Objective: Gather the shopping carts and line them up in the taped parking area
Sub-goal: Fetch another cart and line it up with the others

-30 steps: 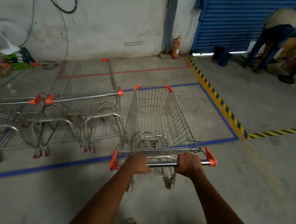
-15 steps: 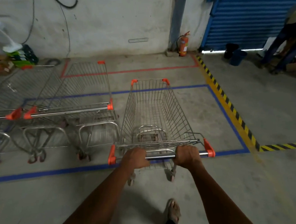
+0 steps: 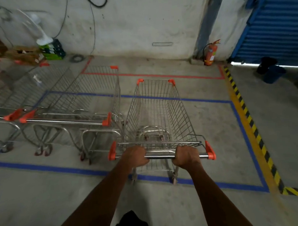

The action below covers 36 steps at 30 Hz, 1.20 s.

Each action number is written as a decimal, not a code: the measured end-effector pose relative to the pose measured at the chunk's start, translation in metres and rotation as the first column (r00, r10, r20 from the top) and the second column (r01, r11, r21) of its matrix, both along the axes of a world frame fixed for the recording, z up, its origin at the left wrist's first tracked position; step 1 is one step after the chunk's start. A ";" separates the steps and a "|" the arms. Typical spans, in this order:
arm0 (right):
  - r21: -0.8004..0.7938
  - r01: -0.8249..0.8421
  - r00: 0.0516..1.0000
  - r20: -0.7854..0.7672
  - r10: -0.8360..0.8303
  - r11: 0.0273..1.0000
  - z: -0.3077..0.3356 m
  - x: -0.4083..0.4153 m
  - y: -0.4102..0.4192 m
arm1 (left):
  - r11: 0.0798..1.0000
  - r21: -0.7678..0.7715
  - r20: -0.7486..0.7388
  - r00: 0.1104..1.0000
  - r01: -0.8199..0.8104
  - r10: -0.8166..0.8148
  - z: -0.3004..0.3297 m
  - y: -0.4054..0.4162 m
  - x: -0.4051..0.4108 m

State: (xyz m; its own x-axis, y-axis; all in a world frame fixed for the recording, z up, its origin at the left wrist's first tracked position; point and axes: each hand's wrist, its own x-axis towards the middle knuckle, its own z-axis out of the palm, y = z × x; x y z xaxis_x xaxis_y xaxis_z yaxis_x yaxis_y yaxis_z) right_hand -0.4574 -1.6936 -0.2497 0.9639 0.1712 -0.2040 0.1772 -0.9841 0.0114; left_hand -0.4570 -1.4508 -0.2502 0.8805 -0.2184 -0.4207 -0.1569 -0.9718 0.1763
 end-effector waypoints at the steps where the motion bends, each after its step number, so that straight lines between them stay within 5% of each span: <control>1: -0.005 -0.009 1.000 -0.012 0.009 1.000 0.001 0.009 -0.002 | 1.000 0.006 0.002 1.000 -0.008 0.008 -0.001 -0.003 0.006; 36: -0.010 0.043 0.999 0.010 -0.043 0.999 -0.014 0.161 0.043 | 0.999 0.008 0.120 0.991 0.051 -0.052 -0.012 0.043 0.168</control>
State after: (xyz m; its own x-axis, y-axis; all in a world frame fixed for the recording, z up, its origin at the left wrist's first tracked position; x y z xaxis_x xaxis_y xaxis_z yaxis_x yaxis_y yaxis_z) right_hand -0.2967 -1.6509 -0.2634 0.9722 0.1279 -0.1963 0.1350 -0.9906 0.0231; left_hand -0.2890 -1.4078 -0.2626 0.9122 -0.2630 -0.3141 -0.2265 -0.9627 0.1482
